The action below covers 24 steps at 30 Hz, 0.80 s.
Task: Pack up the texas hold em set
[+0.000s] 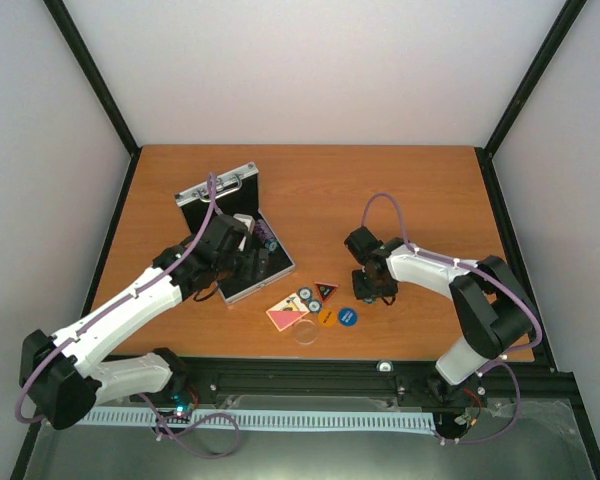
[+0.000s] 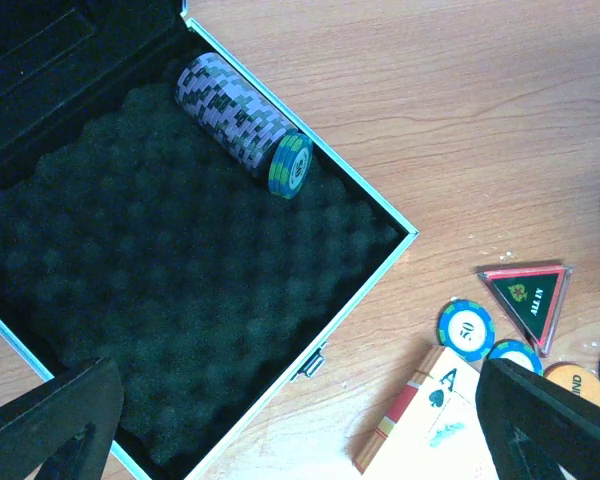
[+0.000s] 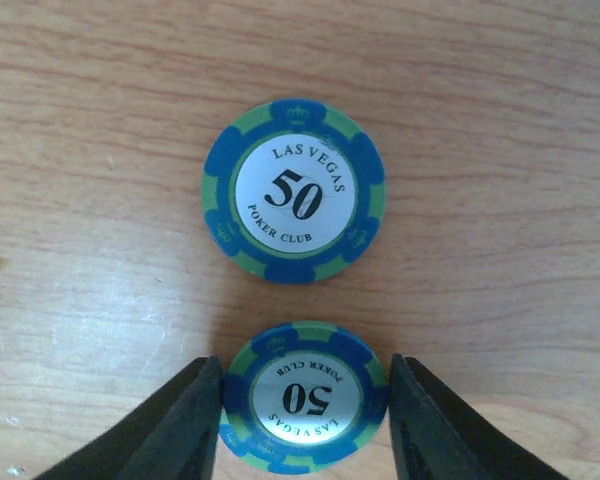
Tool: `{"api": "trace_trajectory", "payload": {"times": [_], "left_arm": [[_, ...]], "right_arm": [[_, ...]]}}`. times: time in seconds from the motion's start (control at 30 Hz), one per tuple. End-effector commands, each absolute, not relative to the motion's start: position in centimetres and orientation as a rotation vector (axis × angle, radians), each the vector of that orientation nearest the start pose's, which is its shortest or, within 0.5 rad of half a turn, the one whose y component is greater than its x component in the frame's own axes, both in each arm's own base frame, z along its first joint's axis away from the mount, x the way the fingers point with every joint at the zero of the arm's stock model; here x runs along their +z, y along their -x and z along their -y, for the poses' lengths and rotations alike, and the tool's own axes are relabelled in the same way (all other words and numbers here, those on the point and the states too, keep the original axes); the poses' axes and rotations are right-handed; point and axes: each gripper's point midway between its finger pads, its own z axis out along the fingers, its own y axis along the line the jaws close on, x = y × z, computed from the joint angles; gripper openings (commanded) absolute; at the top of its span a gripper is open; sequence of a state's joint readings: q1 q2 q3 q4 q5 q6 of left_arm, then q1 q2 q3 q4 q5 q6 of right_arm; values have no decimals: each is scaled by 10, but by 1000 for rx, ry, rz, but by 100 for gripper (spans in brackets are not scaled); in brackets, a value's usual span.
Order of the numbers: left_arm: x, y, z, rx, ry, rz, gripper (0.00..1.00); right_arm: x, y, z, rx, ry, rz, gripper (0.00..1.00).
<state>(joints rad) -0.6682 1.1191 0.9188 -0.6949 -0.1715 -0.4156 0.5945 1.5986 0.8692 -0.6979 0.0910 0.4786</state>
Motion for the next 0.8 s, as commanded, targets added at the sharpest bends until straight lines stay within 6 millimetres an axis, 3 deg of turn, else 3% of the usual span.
{"api": "trace_trajectory", "payload": {"times": [0.0, 0.1, 0.27, 0.57, 0.77], "left_arm": [[176, -264, 173, -287, -229, -2436, 100], [176, -264, 172, -285, -228, -2438, 100], [176, -264, 172, -284, -226, -2437, 100], [176, -264, 173, -292, -227, -2435, 100], [176, -263, 172, -294, -223, -2433, 100]], "right_arm": [[5, -241, -144, -42, 166, -2988, 50], [5, -242, -144, -41, 165, -2987, 58], [10, -244, -144, -44, 165, -2973, 58], [37, -252, -149, -6, 171, -2913, 59], [42, -255, -152, 7, 176, -2903, 59]]}}
